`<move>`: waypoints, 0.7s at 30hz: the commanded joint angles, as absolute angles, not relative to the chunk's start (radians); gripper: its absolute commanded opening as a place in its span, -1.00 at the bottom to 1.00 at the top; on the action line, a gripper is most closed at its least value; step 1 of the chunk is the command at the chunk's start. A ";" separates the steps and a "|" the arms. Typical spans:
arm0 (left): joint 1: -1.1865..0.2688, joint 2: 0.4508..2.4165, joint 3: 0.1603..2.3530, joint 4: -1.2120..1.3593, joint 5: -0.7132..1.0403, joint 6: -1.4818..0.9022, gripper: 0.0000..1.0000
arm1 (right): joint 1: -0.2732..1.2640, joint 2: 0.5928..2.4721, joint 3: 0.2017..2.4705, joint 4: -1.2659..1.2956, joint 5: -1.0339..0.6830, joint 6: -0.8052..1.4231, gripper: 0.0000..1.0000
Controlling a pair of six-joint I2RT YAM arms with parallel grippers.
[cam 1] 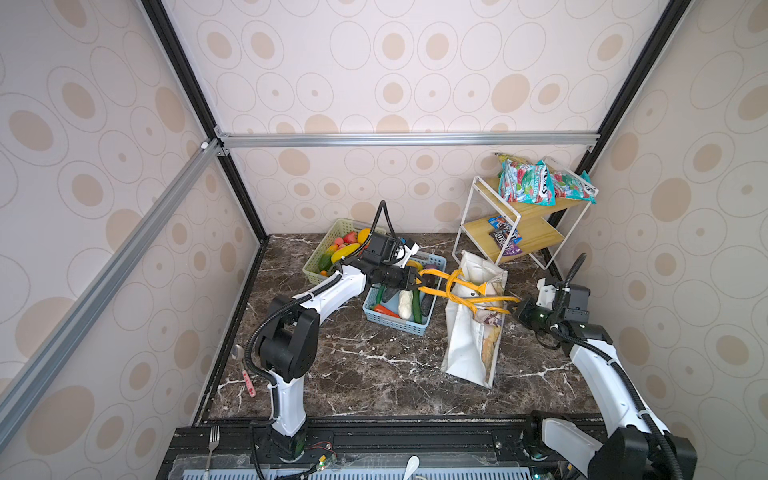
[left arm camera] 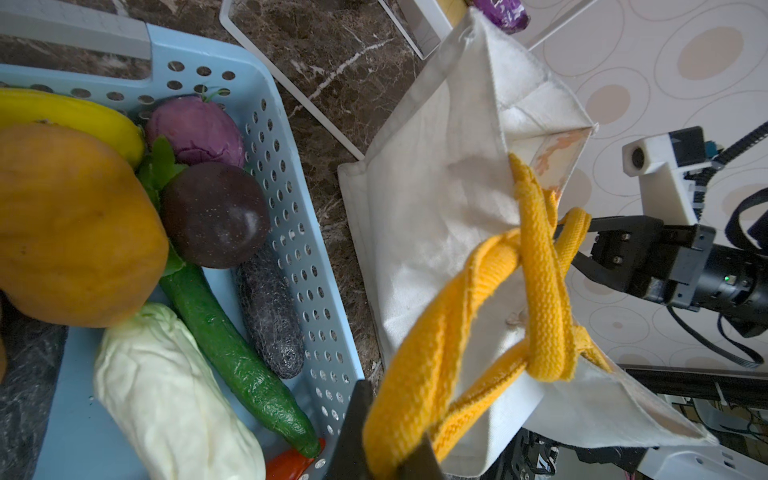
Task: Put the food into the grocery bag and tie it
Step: 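Open both grippers to release the tied handles and draw back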
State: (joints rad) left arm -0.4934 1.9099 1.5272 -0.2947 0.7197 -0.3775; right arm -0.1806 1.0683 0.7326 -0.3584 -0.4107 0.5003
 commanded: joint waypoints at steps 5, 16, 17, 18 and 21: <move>-0.447 1.927 1.520 -0.306 0.619 -0.369 -0.96 | -0.224 1.115 0.704 -0.368 -0.324 0.480 -0.84; -0.446 1.862 1.536 -0.288 0.721 -0.380 -0.04 | -0.228 1.098 0.849 -0.567 -0.337 0.373 -0.12; -0.445 1.860 1.542 -0.292 0.719 -0.383 -0.03 | -0.230 1.102 0.874 -0.600 -0.339 0.355 -0.08; -0.443 1.861 1.550 -0.299 0.716 -0.385 -0.01 | -0.232 1.111 0.905 -0.639 -0.329 0.339 -0.03; -0.434 1.853 1.579 -0.318 0.711 -0.387 0.05 | -0.243 1.144 0.998 -0.771 -0.324 0.268 0.06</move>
